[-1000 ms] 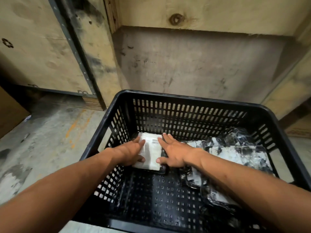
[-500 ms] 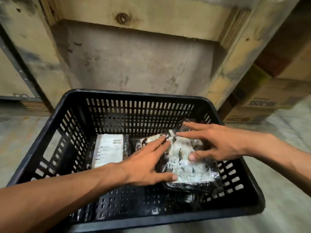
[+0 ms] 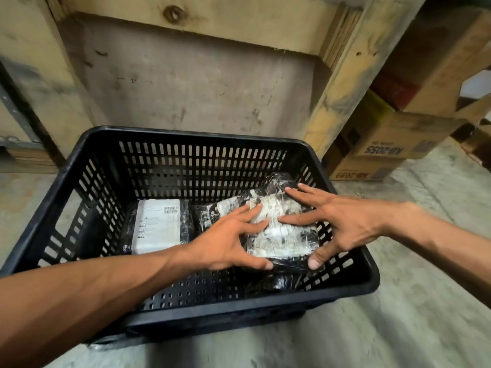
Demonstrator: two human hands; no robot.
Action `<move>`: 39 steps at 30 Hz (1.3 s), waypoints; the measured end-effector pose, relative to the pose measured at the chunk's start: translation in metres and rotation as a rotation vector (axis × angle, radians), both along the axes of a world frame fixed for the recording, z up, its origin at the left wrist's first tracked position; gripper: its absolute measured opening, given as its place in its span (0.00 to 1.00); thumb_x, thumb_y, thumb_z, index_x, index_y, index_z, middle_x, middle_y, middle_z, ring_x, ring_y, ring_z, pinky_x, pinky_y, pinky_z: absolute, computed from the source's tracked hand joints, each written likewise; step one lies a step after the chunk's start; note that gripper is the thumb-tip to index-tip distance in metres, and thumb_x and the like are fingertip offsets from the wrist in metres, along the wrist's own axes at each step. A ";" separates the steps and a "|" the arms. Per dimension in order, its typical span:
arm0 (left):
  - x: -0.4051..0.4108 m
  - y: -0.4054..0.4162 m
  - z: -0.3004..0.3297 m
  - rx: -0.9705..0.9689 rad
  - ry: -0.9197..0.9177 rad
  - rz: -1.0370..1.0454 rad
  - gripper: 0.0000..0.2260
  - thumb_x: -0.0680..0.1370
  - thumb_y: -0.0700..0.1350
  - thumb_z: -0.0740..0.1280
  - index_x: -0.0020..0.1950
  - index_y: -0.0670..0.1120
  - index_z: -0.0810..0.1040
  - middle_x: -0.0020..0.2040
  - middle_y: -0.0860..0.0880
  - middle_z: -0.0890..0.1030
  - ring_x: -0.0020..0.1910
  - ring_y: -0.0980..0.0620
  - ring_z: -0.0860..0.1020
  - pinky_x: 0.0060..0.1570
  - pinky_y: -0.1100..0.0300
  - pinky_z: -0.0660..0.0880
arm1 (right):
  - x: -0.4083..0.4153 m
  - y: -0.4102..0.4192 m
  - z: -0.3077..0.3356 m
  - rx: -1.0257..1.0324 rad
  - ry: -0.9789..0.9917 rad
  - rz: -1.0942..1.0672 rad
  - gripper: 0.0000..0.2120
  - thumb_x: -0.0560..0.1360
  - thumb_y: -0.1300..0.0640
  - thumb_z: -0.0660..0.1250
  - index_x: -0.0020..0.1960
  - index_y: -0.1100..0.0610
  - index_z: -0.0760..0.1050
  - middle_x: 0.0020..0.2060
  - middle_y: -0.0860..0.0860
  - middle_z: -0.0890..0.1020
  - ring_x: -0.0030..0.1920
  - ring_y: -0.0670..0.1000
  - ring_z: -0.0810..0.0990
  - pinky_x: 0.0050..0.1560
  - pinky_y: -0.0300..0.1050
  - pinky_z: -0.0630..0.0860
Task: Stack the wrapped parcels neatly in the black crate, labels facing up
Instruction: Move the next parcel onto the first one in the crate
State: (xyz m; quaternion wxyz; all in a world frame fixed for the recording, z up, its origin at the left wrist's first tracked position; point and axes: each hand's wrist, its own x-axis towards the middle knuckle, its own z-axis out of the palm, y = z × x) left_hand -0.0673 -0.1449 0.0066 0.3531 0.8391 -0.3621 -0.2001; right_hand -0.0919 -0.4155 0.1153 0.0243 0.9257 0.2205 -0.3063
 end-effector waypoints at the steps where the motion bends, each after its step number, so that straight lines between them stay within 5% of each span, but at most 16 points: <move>1: 0.000 0.002 0.001 -0.034 0.020 0.016 0.38 0.70 0.63 0.75 0.76 0.53 0.69 0.83 0.57 0.52 0.79 0.62 0.48 0.74 0.56 0.41 | 0.000 0.000 0.000 0.016 0.001 0.000 0.47 0.61 0.14 0.63 0.75 0.18 0.46 0.81 0.37 0.31 0.81 0.44 0.27 0.80 0.61 0.36; 6: 0.000 0.011 0.011 -0.291 0.300 0.132 0.23 0.67 0.52 0.82 0.62 0.53 0.84 0.72 0.69 0.71 0.66 0.77 0.64 0.69 0.66 0.55 | -0.002 0.001 0.000 0.190 -0.057 0.052 0.45 0.62 0.17 0.68 0.75 0.19 0.53 0.83 0.32 0.43 0.82 0.38 0.36 0.83 0.62 0.47; 11: 0.007 0.013 0.022 -0.413 0.335 0.287 0.21 0.65 0.54 0.81 0.57 0.56 0.86 0.63 0.64 0.82 0.65 0.67 0.75 0.72 0.61 0.67 | -0.009 0.003 0.002 0.540 -0.311 0.160 0.30 0.76 0.40 0.75 0.76 0.40 0.73 0.78 0.46 0.73 0.79 0.45 0.68 0.77 0.56 0.70; 16: 0.021 0.012 0.034 -0.659 0.291 0.410 0.14 0.69 0.54 0.78 0.54 0.58 0.88 0.54 0.61 0.87 0.57 0.63 0.83 0.58 0.72 0.76 | 0.003 0.008 0.008 0.705 -0.587 0.139 0.15 0.80 0.56 0.74 0.67 0.53 0.84 0.67 0.53 0.82 0.64 0.48 0.84 0.60 0.50 0.82; 20: 0.039 0.010 0.045 -0.750 0.196 0.438 0.16 0.67 0.53 0.80 0.55 0.58 0.88 0.57 0.57 0.86 0.60 0.61 0.81 0.60 0.74 0.73 | 0.022 0.018 0.014 0.821 -0.689 -0.055 0.13 0.81 0.56 0.70 0.64 0.55 0.86 0.60 0.48 0.86 0.60 0.45 0.85 0.61 0.44 0.81; 24: 0.054 0.013 0.060 -0.738 0.108 0.369 0.23 0.65 0.49 0.81 0.58 0.63 0.85 0.64 0.57 0.80 0.65 0.63 0.77 0.63 0.77 0.68 | 0.034 0.022 0.019 1.020 -0.586 -0.370 0.11 0.80 0.48 0.69 0.59 0.44 0.87 0.55 0.41 0.88 0.59 0.42 0.85 0.59 0.39 0.80; 29: 0.063 0.023 0.075 -0.734 0.143 0.343 0.19 0.68 0.46 0.80 0.57 0.57 0.87 0.63 0.52 0.82 0.64 0.60 0.78 0.65 0.69 0.72 | 0.041 0.028 0.016 1.147 -0.542 -0.473 0.10 0.80 0.44 0.68 0.57 0.38 0.86 0.56 0.41 0.88 0.59 0.40 0.84 0.56 0.34 0.77; 32: 0.064 0.030 0.077 -0.739 0.156 0.387 0.17 0.70 0.40 0.80 0.57 0.51 0.87 0.61 0.51 0.84 0.60 0.64 0.79 0.60 0.74 0.72 | 0.041 0.027 0.007 1.045 -0.452 -0.441 0.20 0.79 0.34 0.67 0.70 0.31 0.76 0.69 0.33 0.78 0.70 0.37 0.75 0.67 0.40 0.74; 34: 0.066 0.036 0.078 -0.787 0.194 0.428 0.16 0.71 0.34 0.78 0.58 0.44 0.86 0.57 0.49 0.87 0.57 0.63 0.82 0.54 0.75 0.75 | 0.039 0.029 -0.002 1.015 -0.384 -0.383 0.31 0.76 0.34 0.70 0.77 0.29 0.65 0.73 0.27 0.70 0.72 0.34 0.71 0.69 0.35 0.72; 39: 0.073 0.045 0.084 -0.910 0.287 0.539 0.16 0.70 0.37 0.77 0.57 0.44 0.86 0.53 0.49 0.88 0.55 0.54 0.86 0.53 0.66 0.80 | 0.037 0.050 -0.031 1.034 -0.383 -0.377 0.45 0.73 0.34 0.74 0.81 0.27 0.50 0.79 0.31 0.60 0.78 0.39 0.64 0.77 0.50 0.66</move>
